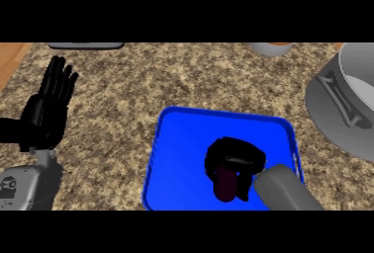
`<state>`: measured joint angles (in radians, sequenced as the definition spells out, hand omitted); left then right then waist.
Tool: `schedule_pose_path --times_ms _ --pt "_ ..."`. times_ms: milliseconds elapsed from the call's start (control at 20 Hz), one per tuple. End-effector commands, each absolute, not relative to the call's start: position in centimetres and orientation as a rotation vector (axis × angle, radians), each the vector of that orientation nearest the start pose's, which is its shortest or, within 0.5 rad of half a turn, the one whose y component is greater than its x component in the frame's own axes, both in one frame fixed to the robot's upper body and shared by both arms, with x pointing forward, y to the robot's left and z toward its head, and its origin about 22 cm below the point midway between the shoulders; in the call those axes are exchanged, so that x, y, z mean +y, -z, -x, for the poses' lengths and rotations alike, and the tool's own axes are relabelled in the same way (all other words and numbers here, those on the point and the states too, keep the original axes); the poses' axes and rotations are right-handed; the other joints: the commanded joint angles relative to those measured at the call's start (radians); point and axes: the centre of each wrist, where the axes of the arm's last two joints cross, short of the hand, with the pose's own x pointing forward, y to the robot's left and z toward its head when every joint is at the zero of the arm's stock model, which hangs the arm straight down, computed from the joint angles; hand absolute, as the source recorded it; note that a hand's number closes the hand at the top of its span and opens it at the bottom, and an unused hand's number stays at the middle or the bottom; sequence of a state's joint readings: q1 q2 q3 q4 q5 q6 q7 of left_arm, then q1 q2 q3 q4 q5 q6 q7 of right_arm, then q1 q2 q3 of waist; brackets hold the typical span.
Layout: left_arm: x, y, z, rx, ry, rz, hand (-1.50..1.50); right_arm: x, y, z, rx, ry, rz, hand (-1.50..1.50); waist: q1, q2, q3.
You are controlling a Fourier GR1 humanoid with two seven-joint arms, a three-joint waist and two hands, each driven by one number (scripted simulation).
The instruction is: Pick the eggplant from the tray and place it in the pot
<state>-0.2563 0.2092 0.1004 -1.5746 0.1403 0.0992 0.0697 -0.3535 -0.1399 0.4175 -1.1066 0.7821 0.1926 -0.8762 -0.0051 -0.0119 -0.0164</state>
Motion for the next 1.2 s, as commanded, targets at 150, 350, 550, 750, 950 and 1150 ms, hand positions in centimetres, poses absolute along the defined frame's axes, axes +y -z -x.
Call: schedule_pose_path --times_ms 150,350,550,750,950,1150 --pt "26.7 -8.3 -29.7 -1.778 -0.047 -0.117 0.00 -18.0 1.5 -33.4 -1.813 -1.240 0.224 1.50 0.012 0.019 0.015" --pt "27.2 -8.8 -29.8 -1.779 -0.042 -0.119 0.00 -23.4 -0.3 -35.5 -1.570 -1.063 0.618 1.50 -0.005 0.035 0.002" --pt "26.6 -9.0 -30.1 -1.793 -0.030 -0.102 0.00 -24.1 -3.3 -38.0 -1.416 -0.793 0.896 1.50 0.029 0.039 0.004" --pt "26.2 -8.8 -30.1 -1.784 -0.010 -0.086 0.00 -26.0 -7.6 -40.3 -1.262 -0.543 1.210 1.50 0.057 0.038 0.002" --pt "25.1 -9.3 -30.7 -1.795 0.009 -0.050 0.00 -26.7 -12.4 -42.4 -1.145 -0.280 1.459 1.50 0.075 0.044 0.005" --pt "24.7 -9.4 -30.8 -1.796 0.018 -0.030 0.00 -27.5 -17.0 -43.8 -1.001 -0.069 1.711 1.50 0.095 0.041 0.006"
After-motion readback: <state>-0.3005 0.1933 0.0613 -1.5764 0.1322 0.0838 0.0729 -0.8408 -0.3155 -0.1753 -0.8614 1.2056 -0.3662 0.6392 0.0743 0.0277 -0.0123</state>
